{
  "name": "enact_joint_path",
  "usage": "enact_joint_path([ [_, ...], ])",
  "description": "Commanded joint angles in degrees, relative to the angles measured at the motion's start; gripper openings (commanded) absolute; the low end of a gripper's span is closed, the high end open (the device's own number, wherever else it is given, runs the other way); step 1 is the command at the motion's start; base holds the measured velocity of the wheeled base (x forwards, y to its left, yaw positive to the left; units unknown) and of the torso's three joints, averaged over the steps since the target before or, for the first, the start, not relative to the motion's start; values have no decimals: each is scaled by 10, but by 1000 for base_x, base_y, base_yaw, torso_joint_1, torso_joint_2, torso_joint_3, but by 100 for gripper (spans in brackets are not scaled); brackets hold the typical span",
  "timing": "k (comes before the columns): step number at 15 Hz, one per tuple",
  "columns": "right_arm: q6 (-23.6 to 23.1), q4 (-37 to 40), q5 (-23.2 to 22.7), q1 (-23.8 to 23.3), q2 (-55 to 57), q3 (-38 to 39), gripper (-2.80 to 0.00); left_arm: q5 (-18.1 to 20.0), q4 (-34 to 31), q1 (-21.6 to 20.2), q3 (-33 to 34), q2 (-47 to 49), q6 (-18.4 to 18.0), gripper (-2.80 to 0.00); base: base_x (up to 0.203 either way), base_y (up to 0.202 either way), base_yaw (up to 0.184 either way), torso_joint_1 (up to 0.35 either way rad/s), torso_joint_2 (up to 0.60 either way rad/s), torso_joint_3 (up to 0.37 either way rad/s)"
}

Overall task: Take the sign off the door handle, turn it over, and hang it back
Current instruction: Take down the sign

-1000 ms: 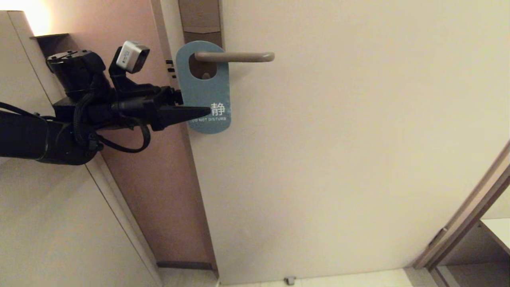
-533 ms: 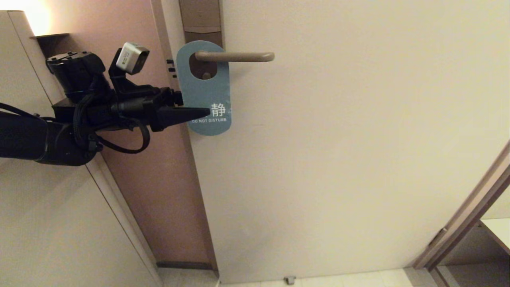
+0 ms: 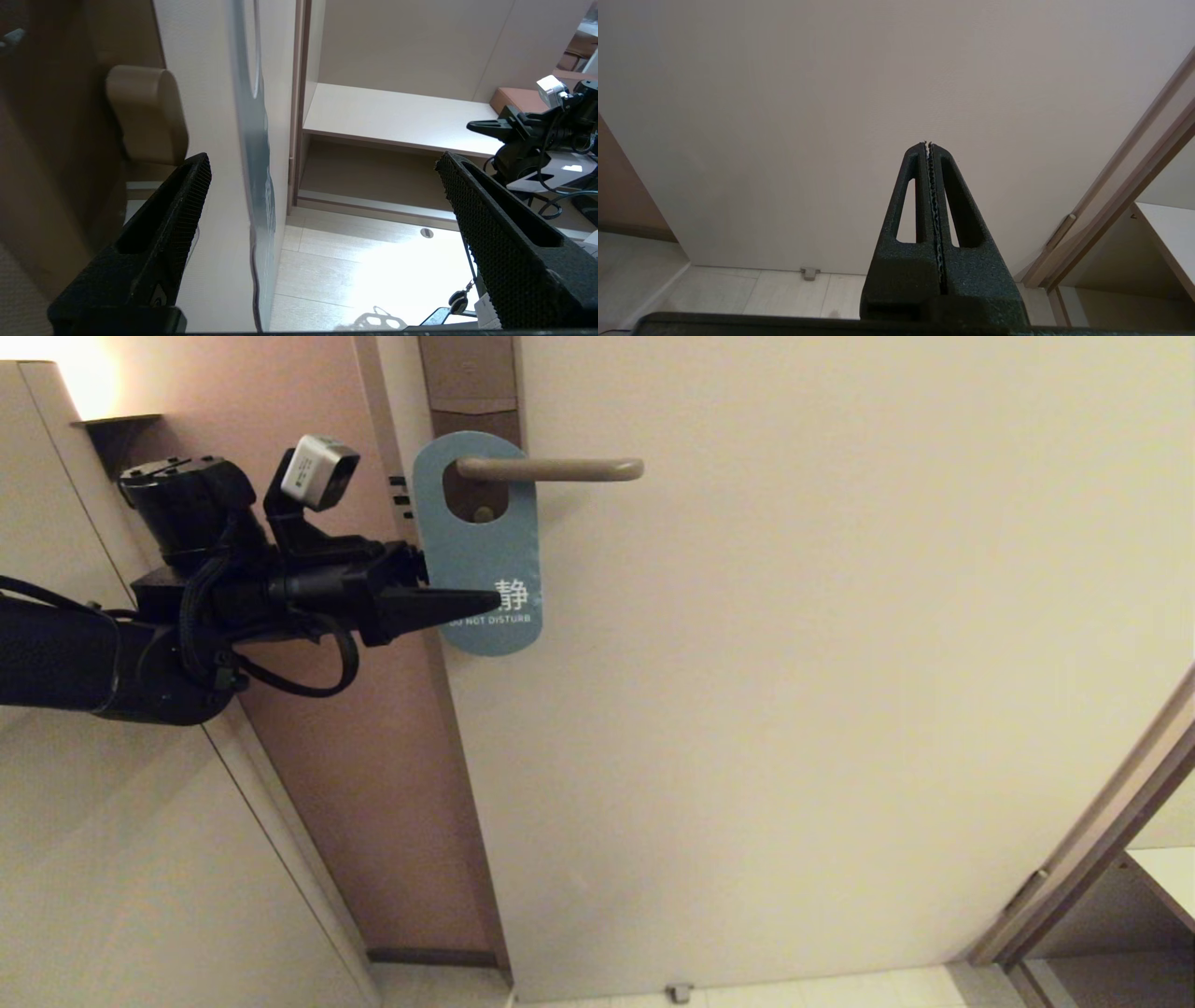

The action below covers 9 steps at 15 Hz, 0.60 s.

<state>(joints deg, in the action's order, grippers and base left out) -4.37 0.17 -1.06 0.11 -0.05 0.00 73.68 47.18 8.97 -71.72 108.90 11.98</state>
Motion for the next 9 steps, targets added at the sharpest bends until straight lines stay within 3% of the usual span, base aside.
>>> enact_joint_path([
  [1, 0, 0, -1, 0, 0, 0, -280, 4, 3, 2, 0, 0, 1, 0, 0, 0, 0, 0, 0, 0],
  [6, 0, 0, 0, 0, 0, 0, -280, 3, 5, 4, -1, 0, -2, 0, 0, 0, 0, 0, 0, 0],
  [7, 0, 0, -1, 0, 0, 0, -280, 3, 5, 4, -1, 1, -2, -280, 0, 0, 0, 0, 0, 0],
  [9, 0, 0, -1, 0, 0, 0, -280, 3, 4, 3, -1, 0, 1, -280, 0, 0, 0, 0, 0, 0],
])
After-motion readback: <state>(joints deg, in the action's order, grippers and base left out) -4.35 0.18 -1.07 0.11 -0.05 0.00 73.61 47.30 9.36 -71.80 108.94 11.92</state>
